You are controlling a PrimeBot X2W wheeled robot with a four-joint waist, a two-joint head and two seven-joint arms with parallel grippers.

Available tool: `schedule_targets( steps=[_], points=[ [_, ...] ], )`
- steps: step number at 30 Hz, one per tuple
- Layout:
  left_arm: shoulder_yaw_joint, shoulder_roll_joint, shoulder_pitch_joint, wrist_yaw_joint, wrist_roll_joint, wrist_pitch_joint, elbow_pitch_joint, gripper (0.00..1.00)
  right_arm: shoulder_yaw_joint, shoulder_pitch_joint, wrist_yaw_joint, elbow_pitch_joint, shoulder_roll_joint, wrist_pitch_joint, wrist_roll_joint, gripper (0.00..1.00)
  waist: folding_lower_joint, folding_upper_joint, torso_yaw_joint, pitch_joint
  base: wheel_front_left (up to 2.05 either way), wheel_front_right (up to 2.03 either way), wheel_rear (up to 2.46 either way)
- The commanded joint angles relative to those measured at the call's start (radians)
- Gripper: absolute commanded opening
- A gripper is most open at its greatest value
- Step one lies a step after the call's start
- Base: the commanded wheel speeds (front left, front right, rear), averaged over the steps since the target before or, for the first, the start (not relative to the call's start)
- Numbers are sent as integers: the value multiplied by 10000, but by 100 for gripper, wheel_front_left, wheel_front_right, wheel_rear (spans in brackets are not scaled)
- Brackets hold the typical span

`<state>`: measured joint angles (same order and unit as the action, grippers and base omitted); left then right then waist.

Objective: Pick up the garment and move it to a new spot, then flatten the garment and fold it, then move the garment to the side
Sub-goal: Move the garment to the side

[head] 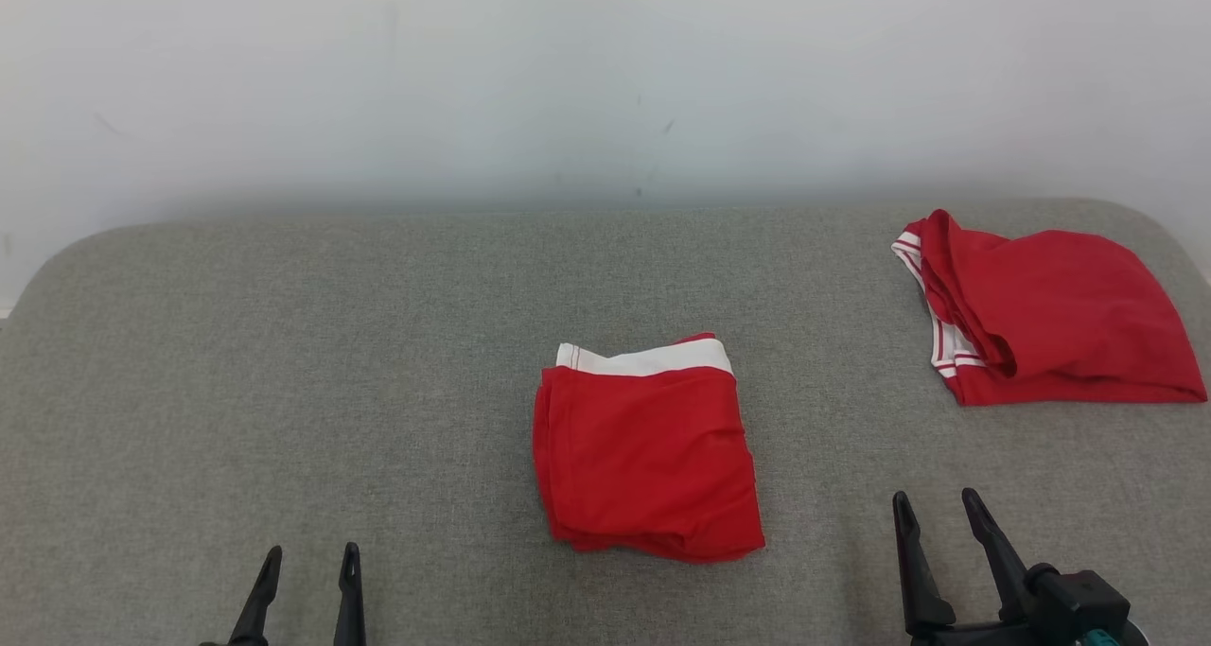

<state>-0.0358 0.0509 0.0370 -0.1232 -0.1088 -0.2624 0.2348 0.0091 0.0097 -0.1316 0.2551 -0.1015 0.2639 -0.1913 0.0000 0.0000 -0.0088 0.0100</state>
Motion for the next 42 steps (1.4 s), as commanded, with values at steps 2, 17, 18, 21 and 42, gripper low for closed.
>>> schedule_targets(
  steps=[2,17,18,21,42],
  points=[
    [-22,-12,41,3,64,-24,-10,100,12,131,25,27,35,6,80,100,0,0,10,3,0,0,0],
    [265,-10,-169,-36,-14,-24,138,100,1139,-1480,27,858,-323,4,68,100,0,0,519,-4,0,0,0],
    [291,-10,-178,-38,-15,-24,151,100,1278,-1768,27,1020,-346,7,55,100,0,0,588,6,0,0,0],
    [411,-12,-187,-46,-42,-24,208,100,1632,-2565,25,1852,-427,4,-32,100,0,0,816,55,0,0,0],
    [757,-12,-531,-74,-289,-24,417,100,2278,-5798,27,8486,-124,-282,-1418,100,0,0,1992,479,0,0,0]
  ],
)
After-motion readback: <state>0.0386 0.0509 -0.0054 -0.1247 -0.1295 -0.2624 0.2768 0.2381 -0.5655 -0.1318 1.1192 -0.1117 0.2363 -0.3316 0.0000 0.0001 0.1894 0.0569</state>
